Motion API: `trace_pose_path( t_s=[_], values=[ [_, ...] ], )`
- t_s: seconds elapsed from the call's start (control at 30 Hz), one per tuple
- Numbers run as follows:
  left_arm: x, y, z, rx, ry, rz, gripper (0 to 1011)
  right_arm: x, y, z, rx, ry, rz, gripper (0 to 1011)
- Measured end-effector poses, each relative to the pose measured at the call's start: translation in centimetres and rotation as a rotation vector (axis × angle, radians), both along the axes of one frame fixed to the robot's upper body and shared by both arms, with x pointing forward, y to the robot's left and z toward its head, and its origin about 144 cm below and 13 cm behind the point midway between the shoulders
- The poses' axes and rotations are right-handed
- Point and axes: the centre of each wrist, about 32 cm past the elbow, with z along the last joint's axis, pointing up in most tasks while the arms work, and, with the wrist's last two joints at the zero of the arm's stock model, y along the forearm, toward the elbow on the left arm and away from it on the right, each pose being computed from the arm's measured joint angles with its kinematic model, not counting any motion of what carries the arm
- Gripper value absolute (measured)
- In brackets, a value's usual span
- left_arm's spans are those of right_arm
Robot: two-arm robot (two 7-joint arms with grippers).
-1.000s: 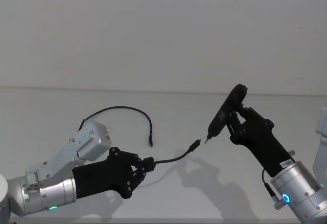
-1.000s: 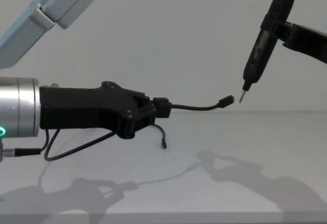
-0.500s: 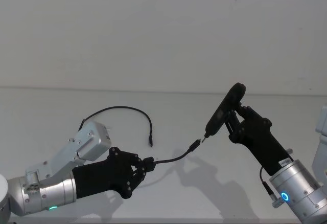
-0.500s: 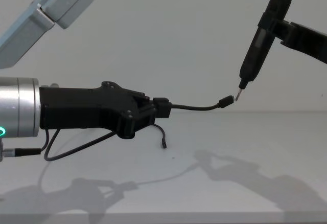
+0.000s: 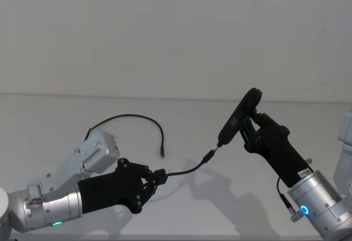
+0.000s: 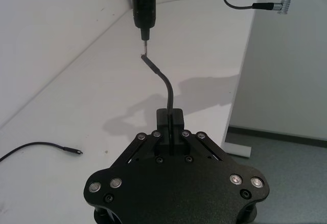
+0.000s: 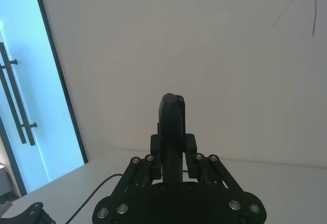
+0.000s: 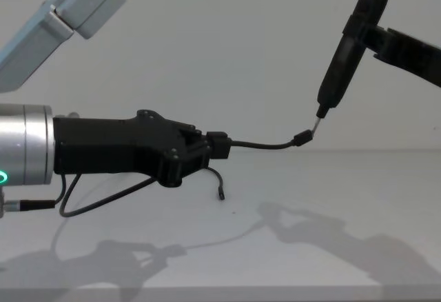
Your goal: Pick up the data cable with the one hand.
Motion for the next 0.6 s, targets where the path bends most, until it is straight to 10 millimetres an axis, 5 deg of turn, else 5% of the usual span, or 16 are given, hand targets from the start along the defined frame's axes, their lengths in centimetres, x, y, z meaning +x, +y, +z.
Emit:
trace_pose_path(
  t_s=[0.6],
  values=[
    [0.00,0.00,0.00,0.000,0.000,0.000,41,0.29,0.11,-0.05,0.008,0.000,0.020,269]
  ],
)
